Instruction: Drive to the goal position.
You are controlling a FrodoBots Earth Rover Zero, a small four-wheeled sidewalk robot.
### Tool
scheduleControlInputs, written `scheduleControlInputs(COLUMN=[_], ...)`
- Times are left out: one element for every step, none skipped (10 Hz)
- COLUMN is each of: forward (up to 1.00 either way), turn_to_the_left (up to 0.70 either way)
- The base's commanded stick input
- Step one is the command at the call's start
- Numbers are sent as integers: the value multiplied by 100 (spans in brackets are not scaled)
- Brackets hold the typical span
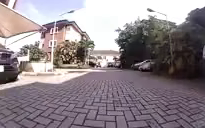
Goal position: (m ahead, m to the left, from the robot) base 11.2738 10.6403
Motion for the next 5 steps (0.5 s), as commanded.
scheduleControlInputs(forward=[69, 69, 69, 69, 69], turn_to_the_left=[-29, -2, -19, -35, -35])
